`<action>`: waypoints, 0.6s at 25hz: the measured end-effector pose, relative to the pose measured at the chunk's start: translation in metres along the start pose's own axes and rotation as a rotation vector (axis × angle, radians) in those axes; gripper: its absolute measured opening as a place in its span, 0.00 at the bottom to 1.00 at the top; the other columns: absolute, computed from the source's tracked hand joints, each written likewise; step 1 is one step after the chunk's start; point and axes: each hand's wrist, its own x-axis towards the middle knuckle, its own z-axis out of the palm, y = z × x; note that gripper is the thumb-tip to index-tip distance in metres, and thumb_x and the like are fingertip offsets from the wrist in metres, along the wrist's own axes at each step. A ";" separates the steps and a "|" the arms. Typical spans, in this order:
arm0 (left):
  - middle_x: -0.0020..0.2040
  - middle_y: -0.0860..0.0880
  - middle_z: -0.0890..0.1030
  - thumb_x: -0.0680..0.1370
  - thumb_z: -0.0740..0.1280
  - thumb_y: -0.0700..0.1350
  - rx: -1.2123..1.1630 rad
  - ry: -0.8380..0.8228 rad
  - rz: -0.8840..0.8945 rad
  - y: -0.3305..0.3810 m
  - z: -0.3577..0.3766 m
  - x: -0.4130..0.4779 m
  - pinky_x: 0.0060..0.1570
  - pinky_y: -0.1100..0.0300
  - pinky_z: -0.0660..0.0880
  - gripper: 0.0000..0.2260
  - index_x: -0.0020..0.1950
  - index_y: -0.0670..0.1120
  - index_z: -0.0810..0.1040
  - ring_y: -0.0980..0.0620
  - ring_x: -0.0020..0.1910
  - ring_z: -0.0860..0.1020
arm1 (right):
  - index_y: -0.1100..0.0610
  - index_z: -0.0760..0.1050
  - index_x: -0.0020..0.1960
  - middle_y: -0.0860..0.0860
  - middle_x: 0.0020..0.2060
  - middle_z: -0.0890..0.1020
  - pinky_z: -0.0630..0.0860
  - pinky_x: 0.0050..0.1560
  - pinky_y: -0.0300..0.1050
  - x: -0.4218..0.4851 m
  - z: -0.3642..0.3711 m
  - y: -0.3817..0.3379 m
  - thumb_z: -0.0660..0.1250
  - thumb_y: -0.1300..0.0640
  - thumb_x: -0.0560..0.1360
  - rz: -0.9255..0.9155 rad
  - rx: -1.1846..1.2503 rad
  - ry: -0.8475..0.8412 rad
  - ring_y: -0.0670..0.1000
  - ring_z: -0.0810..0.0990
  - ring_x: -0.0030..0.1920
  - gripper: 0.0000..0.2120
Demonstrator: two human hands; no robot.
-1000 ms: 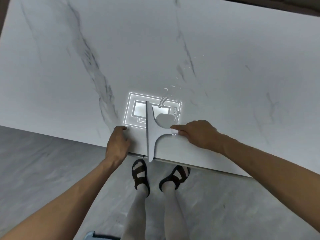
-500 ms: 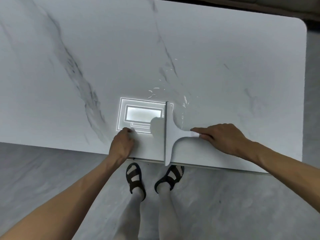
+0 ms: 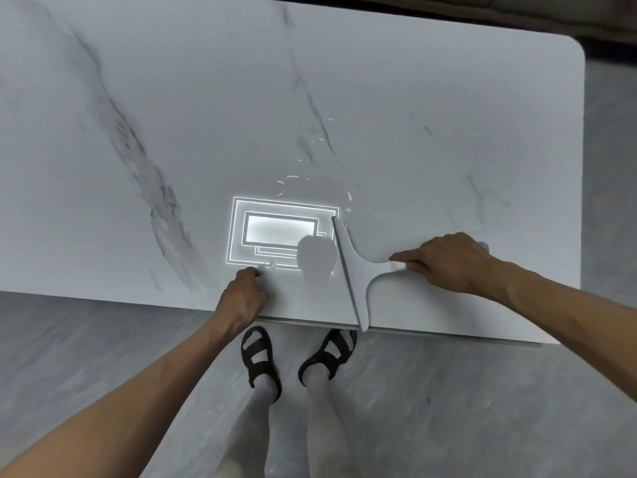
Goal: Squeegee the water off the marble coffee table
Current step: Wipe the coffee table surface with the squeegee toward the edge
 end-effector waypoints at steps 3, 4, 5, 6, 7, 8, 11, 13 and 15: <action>0.54 0.42 0.79 0.76 0.62 0.41 -0.079 -0.005 -0.009 0.018 -0.008 -0.002 0.40 0.58 0.71 0.20 0.69 0.45 0.69 0.45 0.44 0.77 | 0.29 0.63 0.68 0.44 0.58 0.81 0.71 0.41 0.46 -0.012 -0.020 0.019 0.47 0.41 0.81 0.100 -0.039 -0.029 0.54 0.80 0.53 0.18; 0.56 0.42 0.79 0.77 0.62 0.41 -0.118 0.009 -0.015 0.020 -0.011 -0.003 0.40 0.59 0.70 0.20 0.69 0.45 0.69 0.45 0.45 0.77 | 0.29 0.63 0.68 0.44 0.58 0.81 0.74 0.43 0.47 -0.010 -0.027 0.015 0.46 0.40 0.80 0.104 -0.033 -0.028 0.54 0.80 0.54 0.18; 0.58 0.42 0.79 0.77 0.62 0.41 -0.162 0.038 -0.026 0.020 -0.017 -0.004 0.42 0.59 0.70 0.19 0.69 0.45 0.70 0.45 0.47 0.77 | 0.28 0.62 0.68 0.44 0.58 0.81 0.75 0.44 0.49 -0.005 -0.034 0.006 0.46 0.39 0.80 0.082 -0.018 -0.015 0.54 0.80 0.54 0.18; 0.61 0.42 0.78 0.78 0.61 0.42 -0.208 0.078 -0.041 0.018 -0.022 -0.006 0.44 0.59 0.70 0.18 0.68 0.45 0.70 0.46 0.49 0.77 | 0.28 0.62 0.68 0.45 0.57 0.81 0.76 0.45 0.50 0.002 -0.040 -0.009 0.47 0.39 0.80 0.038 0.003 0.004 0.55 0.80 0.54 0.18; 0.63 0.43 0.78 0.78 0.61 0.43 -0.249 0.125 -0.059 0.013 -0.028 -0.007 0.46 0.59 0.70 0.17 0.67 0.45 0.71 0.45 0.51 0.77 | 0.28 0.62 0.68 0.46 0.56 0.81 0.75 0.45 0.49 0.012 -0.046 -0.029 0.47 0.40 0.80 -0.025 0.026 0.019 0.55 0.80 0.54 0.18; 0.64 0.43 0.77 0.79 0.61 0.44 -0.279 0.171 -0.080 0.005 -0.034 -0.008 0.47 0.58 0.70 0.17 0.67 0.45 0.70 0.44 0.53 0.77 | 0.29 0.63 0.68 0.46 0.56 0.82 0.74 0.45 0.48 0.025 -0.050 -0.053 0.47 0.40 0.80 -0.097 0.048 0.030 0.54 0.80 0.54 0.18; 0.65 0.43 0.76 0.78 0.61 0.43 -0.338 0.256 -0.159 -0.027 -0.050 -0.010 0.47 0.57 0.70 0.19 0.69 0.45 0.68 0.43 0.55 0.76 | 0.33 0.66 0.69 0.49 0.58 0.82 0.73 0.49 0.47 0.070 -0.049 -0.131 0.50 0.40 0.80 -0.291 0.093 0.031 0.54 0.80 0.55 0.18; 0.66 0.42 0.75 0.77 0.60 0.43 -0.383 0.271 -0.234 -0.051 -0.057 -0.003 0.43 0.58 0.70 0.22 0.71 0.46 0.65 0.44 0.52 0.75 | 0.36 0.67 0.69 0.49 0.58 0.82 0.69 0.48 0.46 0.099 -0.042 -0.171 0.52 0.40 0.81 -0.370 0.107 0.038 0.53 0.79 0.55 0.18; 0.66 0.41 0.75 0.77 0.60 0.43 -0.364 0.242 -0.269 -0.068 -0.060 0.005 0.42 0.58 0.68 0.23 0.72 0.46 0.64 0.42 0.54 0.76 | 0.36 0.68 0.69 0.50 0.56 0.82 0.65 0.45 0.45 0.118 -0.034 -0.194 0.53 0.42 0.81 -0.405 0.111 0.045 0.53 0.79 0.54 0.17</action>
